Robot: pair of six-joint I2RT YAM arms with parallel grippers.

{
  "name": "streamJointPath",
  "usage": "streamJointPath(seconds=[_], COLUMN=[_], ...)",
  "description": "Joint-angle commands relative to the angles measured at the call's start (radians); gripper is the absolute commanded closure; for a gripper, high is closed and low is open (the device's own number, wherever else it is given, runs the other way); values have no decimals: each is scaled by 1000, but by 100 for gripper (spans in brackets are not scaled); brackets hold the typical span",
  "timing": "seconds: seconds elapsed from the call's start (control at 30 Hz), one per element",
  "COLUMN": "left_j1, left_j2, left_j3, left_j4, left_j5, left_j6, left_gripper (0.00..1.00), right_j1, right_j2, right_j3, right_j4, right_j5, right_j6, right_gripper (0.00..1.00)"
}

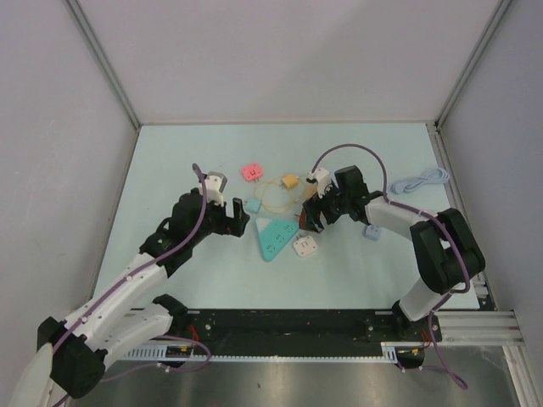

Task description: Insert the plug

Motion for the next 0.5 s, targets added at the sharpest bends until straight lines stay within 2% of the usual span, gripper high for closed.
streamJointPath(seconds=[0.0, 0.13, 0.23, 0.47], left_j1=[4, 4, 5, 4], left_j2=[-41, -66, -83, -96], left_j3=[-4, -4, -13, -22], left_j4=[7, 9, 20, 18], left_j5=[9, 44, 93, 138], left_j6=[60, 86, 93, 96], left_gripper=[0, 0, 0, 0], right_j1=[22, 29, 42, 53], right_j2=[33, 59, 72, 81], right_j3=[57, 86, 98, 111], right_j4=[-94, -105, -104, -93], right_j5=[-52, -40, -26, 12], right_j6=[-62, -79, -87, -98], right_gripper=[7, 15, 17, 17])
